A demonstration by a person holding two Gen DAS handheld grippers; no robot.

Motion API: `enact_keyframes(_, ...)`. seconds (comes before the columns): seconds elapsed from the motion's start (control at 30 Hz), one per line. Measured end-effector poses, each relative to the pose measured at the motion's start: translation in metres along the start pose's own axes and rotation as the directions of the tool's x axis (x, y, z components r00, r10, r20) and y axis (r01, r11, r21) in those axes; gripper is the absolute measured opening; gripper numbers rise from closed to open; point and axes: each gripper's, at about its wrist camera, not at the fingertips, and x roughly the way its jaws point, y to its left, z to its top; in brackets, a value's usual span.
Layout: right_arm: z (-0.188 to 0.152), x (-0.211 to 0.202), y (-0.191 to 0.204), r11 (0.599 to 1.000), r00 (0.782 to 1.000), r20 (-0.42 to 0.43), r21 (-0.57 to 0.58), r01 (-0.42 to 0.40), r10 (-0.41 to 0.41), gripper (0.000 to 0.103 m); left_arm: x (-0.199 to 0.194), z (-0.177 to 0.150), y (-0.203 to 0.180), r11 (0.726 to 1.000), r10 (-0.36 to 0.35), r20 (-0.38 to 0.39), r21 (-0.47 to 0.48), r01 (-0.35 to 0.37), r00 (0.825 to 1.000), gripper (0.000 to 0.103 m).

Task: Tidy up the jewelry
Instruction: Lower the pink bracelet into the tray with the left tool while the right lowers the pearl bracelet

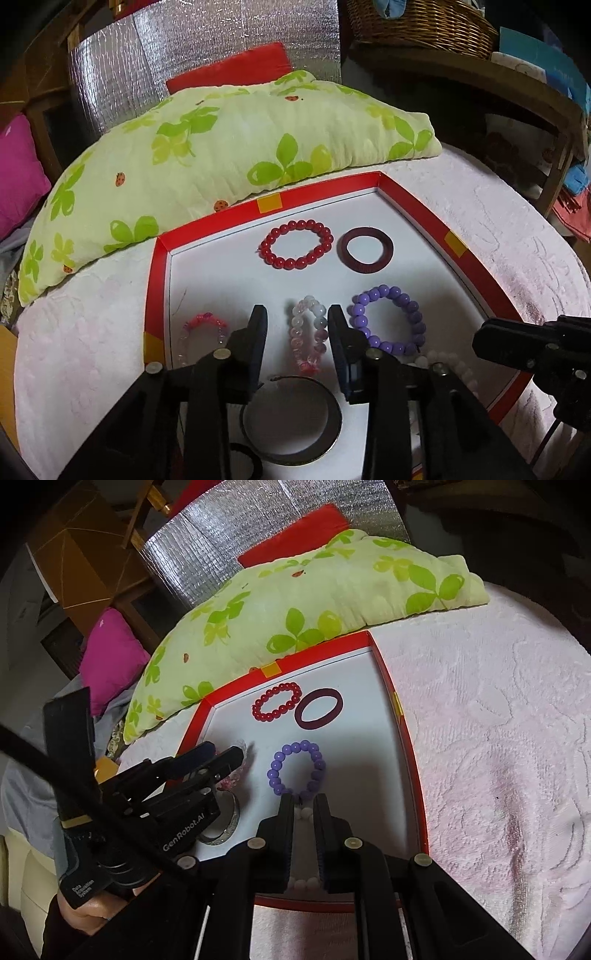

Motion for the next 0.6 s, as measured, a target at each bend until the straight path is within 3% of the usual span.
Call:
enact_keyframes(0.17, 0.0, -0.003, -0.001, 1.0, 1.0, 0.004, 0.003, 0.004, -0.004, 0.013, -0.002, 0.001, -0.001, 1.0, 0.018, 0.004, 0.007, -0.018, 1.0, 0.041)
enact_keyframes(0.27, 0.001, -0.005, -0.003, 1.0, 1.0, 0.002, 0.001, 0.022, -0.022, 0.013, -0.004, 0.001, 0.0, 1.0, 0.029, 0.005, 0.001, -0.029, 1.0, 0.05)
enact_keyframes(0.43, 0.001, -0.009, -0.009, 0.999, 0.999, -0.003, 0.021, 0.034, -0.034, 0.029, -0.009, 0.0, 0.001, 0.999, 0.049, 0.006, -0.008, -0.049, 0.999, 0.058)
enact_keyframes(0.6, 0.002, -0.017, -0.01, 0.998, 0.998, 0.019, 0.01, 0.06, -0.06, 0.032, -0.018, -0.001, 0.0, 0.996, 0.085, -0.001, -0.011, -0.085, 0.996, 0.066)
